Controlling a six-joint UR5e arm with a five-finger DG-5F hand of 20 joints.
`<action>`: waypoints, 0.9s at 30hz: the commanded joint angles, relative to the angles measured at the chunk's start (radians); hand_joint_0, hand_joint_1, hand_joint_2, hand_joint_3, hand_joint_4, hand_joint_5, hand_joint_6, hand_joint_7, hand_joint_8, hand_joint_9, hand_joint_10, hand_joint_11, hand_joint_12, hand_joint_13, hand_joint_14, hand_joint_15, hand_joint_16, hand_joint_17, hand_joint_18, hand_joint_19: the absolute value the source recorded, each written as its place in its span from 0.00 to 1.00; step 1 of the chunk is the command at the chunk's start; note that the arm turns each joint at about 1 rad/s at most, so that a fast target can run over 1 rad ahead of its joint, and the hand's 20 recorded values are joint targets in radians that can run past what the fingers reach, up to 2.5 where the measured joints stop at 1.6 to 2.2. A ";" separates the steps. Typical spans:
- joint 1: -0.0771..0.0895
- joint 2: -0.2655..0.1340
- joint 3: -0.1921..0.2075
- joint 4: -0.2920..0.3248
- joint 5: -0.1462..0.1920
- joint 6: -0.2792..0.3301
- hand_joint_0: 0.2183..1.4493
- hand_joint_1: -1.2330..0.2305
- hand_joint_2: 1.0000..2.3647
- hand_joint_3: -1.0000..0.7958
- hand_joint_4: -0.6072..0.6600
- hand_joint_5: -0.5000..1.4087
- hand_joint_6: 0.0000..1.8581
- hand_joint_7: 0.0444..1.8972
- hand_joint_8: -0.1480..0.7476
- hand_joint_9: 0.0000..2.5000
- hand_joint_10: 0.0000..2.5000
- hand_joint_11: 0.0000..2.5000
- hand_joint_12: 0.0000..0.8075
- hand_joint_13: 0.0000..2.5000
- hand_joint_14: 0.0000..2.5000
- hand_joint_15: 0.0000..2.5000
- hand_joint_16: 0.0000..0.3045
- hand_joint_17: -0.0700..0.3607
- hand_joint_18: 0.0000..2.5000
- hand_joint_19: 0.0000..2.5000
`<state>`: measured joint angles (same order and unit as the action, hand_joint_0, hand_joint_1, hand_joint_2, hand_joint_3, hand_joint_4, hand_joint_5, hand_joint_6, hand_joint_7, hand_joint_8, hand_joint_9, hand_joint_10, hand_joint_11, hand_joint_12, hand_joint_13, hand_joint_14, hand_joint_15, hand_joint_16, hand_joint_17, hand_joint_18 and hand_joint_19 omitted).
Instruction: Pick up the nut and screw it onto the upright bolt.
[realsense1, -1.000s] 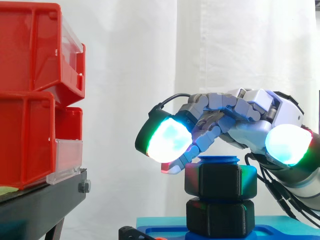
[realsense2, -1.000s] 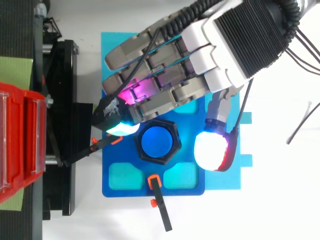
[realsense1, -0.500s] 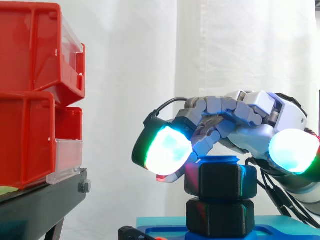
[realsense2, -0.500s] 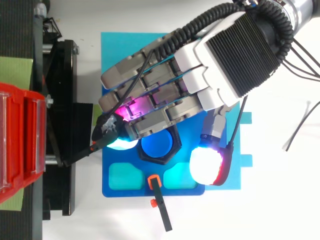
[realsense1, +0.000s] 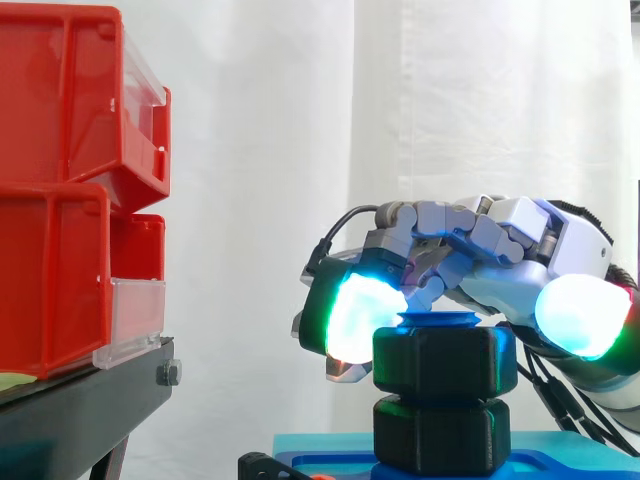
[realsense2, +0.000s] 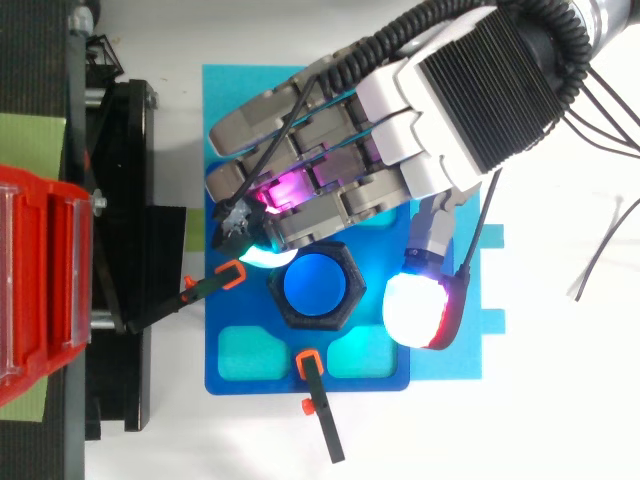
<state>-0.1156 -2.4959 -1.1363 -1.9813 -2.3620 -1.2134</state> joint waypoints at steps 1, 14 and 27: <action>-0.007 0.000 0.000 0.006 -0.006 0.000 0.19 0.72 0.00 0.28 0.59 0.29 0.27 0.69 0.44 0.45 0.00 0.00 0.23 0.36 0.00 0.00 0.06 0.27 0.27 0.02; -0.035 0.000 0.001 0.068 -0.045 0.029 0.20 0.72 0.00 0.28 0.60 0.30 0.27 0.72 0.44 0.49 0.00 0.00 0.21 0.38 0.00 0.00 0.06 0.26 0.30 0.02; -0.032 0.000 0.050 0.062 -0.062 0.041 0.19 0.72 0.00 0.28 0.67 0.24 0.27 0.47 0.44 0.44 0.00 0.00 0.24 0.35 0.00 0.00 0.08 0.29 0.27 0.05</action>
<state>-0.1504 -2.4957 -1.0985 -1.9167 -2.4211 -1.1729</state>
